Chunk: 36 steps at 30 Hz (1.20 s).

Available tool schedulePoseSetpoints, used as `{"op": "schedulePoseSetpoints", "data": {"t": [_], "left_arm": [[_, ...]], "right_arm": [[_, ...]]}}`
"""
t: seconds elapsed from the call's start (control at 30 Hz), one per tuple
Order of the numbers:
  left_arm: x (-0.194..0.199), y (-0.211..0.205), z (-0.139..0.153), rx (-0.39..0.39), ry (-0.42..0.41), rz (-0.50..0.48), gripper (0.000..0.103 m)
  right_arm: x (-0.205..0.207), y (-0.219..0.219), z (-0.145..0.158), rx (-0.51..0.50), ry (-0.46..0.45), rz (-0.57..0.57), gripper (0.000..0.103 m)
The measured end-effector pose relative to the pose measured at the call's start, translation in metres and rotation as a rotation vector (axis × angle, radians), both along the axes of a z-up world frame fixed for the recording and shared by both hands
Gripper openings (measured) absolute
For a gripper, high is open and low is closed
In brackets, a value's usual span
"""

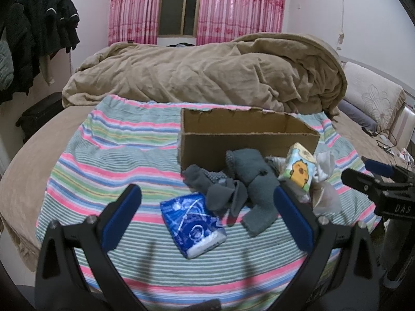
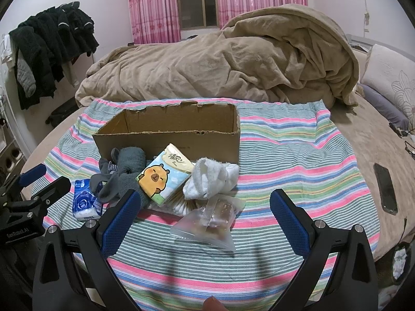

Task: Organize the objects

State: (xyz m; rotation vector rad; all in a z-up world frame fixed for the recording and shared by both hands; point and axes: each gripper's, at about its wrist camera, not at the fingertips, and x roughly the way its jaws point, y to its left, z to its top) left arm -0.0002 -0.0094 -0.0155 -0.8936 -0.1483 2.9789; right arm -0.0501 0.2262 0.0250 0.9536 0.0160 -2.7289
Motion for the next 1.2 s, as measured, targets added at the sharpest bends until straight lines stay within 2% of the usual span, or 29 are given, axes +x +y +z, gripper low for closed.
{"op": "schedulePoseSetpoints", "data": {"t": [0.6, 0.87, 1.1, 1.2], "left_arm": [[-0.017, -0.004, -0.020, 0.000, -0.051, 0.015, 0.102], [-0.032, -0.014, -0.045, 0.020, -0.132, 0.022, 0.102], [-0.052, -0.015, -0.082, 0.011, -0.257, 0.016, 0.102], [-0.053, -0.015, -0.085, -0.008, -0.238, 0.022, 0.102]], "right_arm": [[-0.015, 0.001, -0.016, 0.017, -0.036, -0.011, 0.102], [-0.028, 0.001, -0.040, 0.034, -0.106, -0.024, 0.102], [-0.041, 0.007, -0.068, 0.027, -0.199, -0.045, 0.101], [-0.043, 0.006, -0.071, 0.024, -0.208, -0.036, 0.101]]}}
